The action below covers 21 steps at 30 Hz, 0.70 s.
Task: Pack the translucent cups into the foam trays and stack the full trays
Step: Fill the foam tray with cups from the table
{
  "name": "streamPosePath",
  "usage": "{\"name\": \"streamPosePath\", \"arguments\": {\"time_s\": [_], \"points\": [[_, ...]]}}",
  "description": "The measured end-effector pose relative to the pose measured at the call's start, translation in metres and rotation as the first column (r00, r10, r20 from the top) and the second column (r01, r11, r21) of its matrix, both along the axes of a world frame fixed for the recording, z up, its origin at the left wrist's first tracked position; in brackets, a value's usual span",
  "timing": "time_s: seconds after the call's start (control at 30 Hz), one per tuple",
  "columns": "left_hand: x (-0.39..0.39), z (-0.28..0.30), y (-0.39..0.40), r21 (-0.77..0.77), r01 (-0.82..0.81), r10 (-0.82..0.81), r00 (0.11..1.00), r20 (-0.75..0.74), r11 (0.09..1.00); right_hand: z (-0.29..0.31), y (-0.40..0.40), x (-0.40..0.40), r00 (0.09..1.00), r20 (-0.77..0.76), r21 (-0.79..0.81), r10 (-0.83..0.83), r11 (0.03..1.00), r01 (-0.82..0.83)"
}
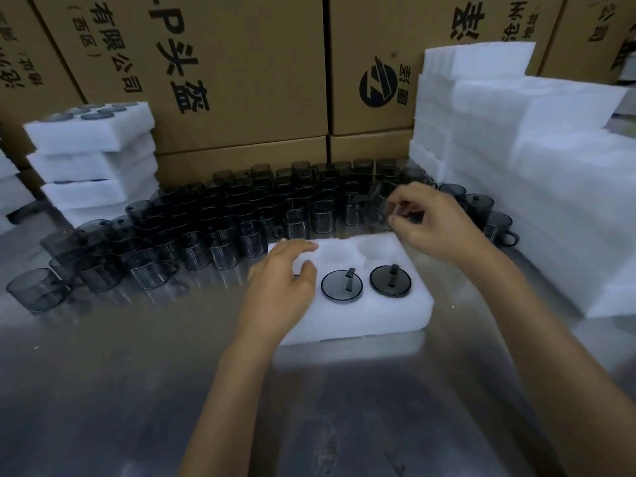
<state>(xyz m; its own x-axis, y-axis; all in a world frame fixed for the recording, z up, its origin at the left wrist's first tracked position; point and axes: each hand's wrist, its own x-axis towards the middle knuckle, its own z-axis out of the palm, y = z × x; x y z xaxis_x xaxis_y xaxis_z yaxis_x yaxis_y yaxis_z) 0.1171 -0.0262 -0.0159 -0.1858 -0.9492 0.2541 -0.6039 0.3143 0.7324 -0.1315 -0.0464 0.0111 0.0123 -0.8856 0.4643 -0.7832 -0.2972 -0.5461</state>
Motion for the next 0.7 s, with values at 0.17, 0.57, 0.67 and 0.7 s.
{"name": "streamPosePath", "arguments": {"time_s": [0.17, 0.57, 0.67, 0.7], "points": [[-0.035, 0.021, -0.022, 0.022, 0.169, -0.163, 0.970, -0.179, 0.985, -0.006, 0.025, 0.000, 0.996, -0.050, 0.131, 0.077, 0.989, -0.069], [-0.070, 0.008, -0.047, 0.139, 0.146, -0.068, 0.887, -0.457, 0.979, -0.037, 0.019, 0.005, 0.995, 0.092, -0.020, 0.049, 0.999, -0.048], [-0.070, 0.003, -0.044, 0.179, 0.129, -0.021, 0.860, -0.509, 0.975, -0.045, 0.017, 0.005, 0.989, 0.144, -0.051, 0.021, 0.999, -0.014], [-0.070, 0.001, -0.043, 0.182, 0.122, -0.012, 0.859, -0.512, 0.976, -0.047, 0.017, 0.005, 0.988, 0.156, -0.067, 0.017, 0.998, -0.007]]}}
